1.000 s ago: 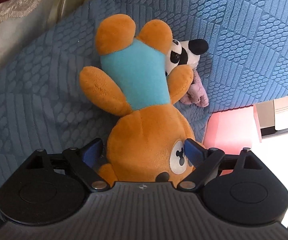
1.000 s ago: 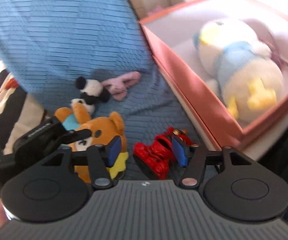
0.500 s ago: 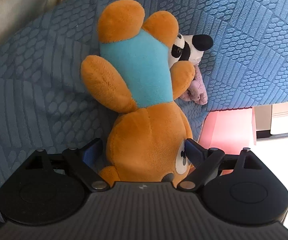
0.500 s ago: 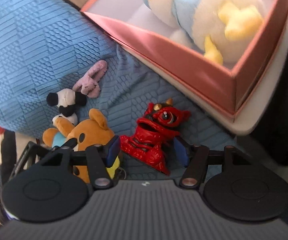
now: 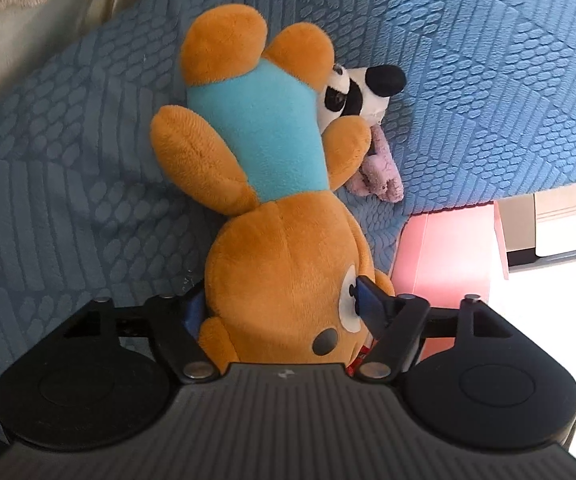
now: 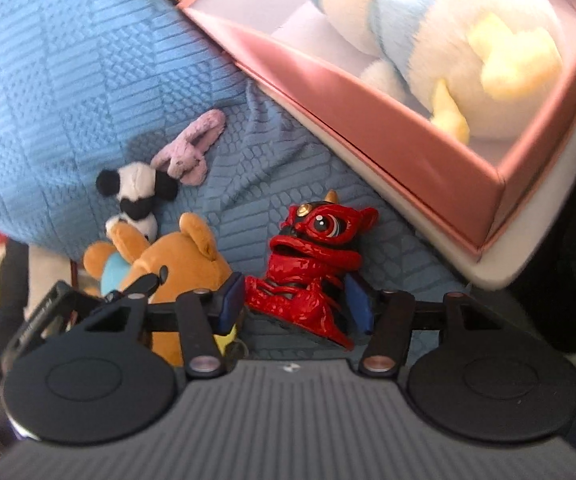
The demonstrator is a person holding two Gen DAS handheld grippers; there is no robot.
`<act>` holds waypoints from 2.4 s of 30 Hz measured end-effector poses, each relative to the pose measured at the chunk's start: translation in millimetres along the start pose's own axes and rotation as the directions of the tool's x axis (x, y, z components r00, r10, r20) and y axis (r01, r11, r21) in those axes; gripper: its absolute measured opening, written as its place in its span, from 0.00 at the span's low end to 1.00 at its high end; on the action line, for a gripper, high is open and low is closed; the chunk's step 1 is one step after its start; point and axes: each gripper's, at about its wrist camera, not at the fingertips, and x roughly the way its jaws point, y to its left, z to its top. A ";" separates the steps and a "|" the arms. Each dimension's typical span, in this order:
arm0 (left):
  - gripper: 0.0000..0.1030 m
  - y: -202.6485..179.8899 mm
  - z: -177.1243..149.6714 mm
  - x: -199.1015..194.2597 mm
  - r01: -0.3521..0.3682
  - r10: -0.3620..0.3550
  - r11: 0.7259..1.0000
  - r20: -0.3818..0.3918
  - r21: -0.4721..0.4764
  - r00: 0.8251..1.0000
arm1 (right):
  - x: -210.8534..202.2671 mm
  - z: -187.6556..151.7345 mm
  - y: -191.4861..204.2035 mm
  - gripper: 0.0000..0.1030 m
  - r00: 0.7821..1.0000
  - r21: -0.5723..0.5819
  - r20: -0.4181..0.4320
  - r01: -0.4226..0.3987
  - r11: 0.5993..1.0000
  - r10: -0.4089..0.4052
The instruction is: Organize objects
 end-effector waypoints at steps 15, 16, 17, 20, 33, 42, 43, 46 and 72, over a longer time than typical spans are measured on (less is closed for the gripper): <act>0.72 -17.1 -15.0 -52.2 -0.145 0.120 0.970 0.138 0.194 0.983 | -19.5 5.8 25.6 0.15 0.999 -0.326 -0.004 -0.053 0.944 0.054; 0.72 -17.1 -15.2 -53.7 -0.151 0.124 0.969 0.145 0.197 0.982 | -19.8 6.2 26.4 0.15 0.999 -0.312 -0.005 -0.053 0.949 0.054; 0.72 -15.4 -15.0 -56.0 -0.152 0.124 0.968 0.147 0.199 0.981 | -21.0 6.6 25.4 0.15 0.999 -0.291 -0.004 -0.048 0.956 0.049; 0.72 -12.3 -12.0 -53.4 -0.131 0.108 0.975 0.132 0.178 0.985 | -20.9 6.8 20.2 0.15 0.998 -0.210 -0.033 -0.060 0.976 0.055; 0.72 -12.0 -7.8 -50.9 -0.113 0.096 0.984 0.121 0.141 0.988 | -21.8 7.3 7.4 0.59 0.999 0.011 0.026 0.029 1.000 -0.029; 0.72 -10.4 -7.0 -51.0 -0.103 0.088 0.986 0.117 0.131 0.989 | 8.2 10.1 7.0 0.58 0.993 0.008 -0.010 0.116 0.993 -0.116; 0.72 -10.3 -6.9 -50.9 -0.103 0.087 0.986 0.117 0.131 0.989 | 12.7 10.4 5.8 0.58 0.992 0.019 -0.014 0.122 0.992 -0.121; 0.72 -10.3 -7.2 -50.8 -0.104 0.089 0.986 0.116 0.130 0.989 | 25.5 9.6 5.9 0.58 0.991 0.016 -0.024 0.135 0.991 -0.135; 0.72 -9.2 -7.2 -47.3 -0.114 0.099 0.984 0.116 0.133 0.988 | -12.1 -8.0 40.2 0.58 0.991 -0.574 0.122 0.022 0.819 0.059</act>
